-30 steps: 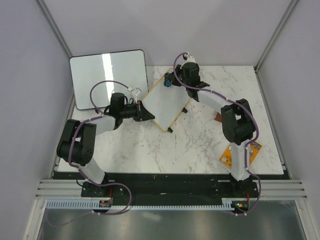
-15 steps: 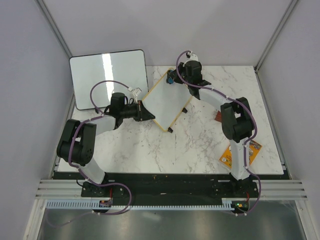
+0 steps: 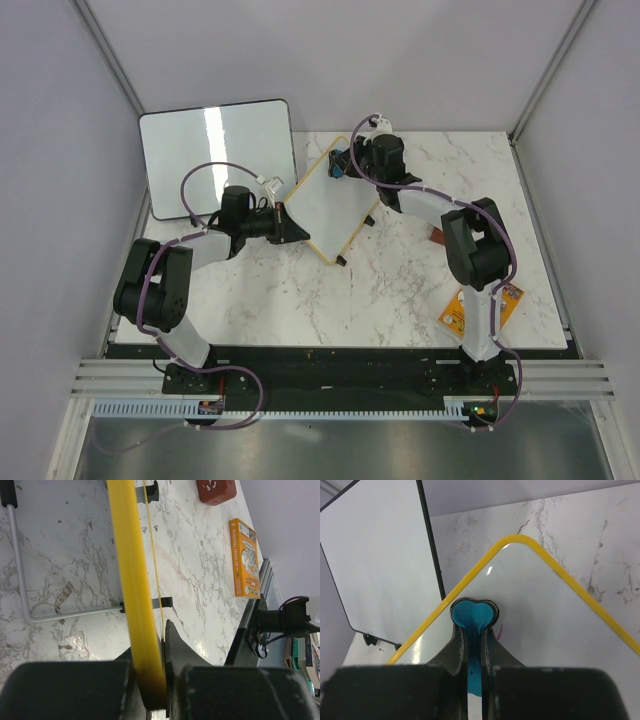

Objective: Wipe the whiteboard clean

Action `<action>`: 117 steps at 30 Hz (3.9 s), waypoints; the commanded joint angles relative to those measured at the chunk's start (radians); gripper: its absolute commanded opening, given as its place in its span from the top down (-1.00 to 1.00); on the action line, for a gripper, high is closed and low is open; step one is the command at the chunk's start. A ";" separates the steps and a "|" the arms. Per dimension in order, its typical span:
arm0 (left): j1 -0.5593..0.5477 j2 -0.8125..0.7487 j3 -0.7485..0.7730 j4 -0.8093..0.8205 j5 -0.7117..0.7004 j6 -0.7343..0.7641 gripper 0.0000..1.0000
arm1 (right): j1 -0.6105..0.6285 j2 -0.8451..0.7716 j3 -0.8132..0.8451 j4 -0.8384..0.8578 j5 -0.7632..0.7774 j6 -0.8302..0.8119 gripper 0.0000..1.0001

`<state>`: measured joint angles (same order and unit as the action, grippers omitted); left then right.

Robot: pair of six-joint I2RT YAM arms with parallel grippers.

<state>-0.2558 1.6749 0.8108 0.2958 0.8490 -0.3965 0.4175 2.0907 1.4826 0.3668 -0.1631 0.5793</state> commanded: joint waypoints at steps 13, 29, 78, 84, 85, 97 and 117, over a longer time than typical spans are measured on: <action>-0.076 0.022 -0.009 -0.084 0.051 0.255 0.96 | 0.173 -0.030 -0.173 -0.169 -0.092 0.001 1.00; -0.077 0.019 -0.010 -0.089 0.045 0.259 0.97 | -0.028 0.192 0.130 -0.310 -0.024 -0.058 1.00; -0.086 -0.020 -0.016 -0.081 0.032 0.231 0.96 | 0.211 -0.118 -0.332 -0.468 -0.003 -0.174 1.00; -0.088 -0.029 -0.007 -0.093 0.028 0.226 0.96 | 0.241 -0.182 -0.372 -0.466 0.008 -0.171 1.00; -0.089 -0.029 -0.007 -0.095 0.027 0.226 0.96 | 0.241 -0.213 -0.392 -0.465 0.020 -0.170 1.00; -0.097 -0.116 -0.032 -0.103 0.028 0.203 0.97 | 0.184 -0.521 -0.484 -0.500 0.231 -0.184 1.00; -0.112 -0.248 -0.091 -0.189 -0.085 0.160 0.97 | 0.149 -0.650 -0.705 -0.605 0.335 -0.177 1.00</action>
<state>-0.3531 1.4494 0.7387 0.0780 0.7536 -0.2588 0.5716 1.4792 0.7994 -0.2344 0.1371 0.3927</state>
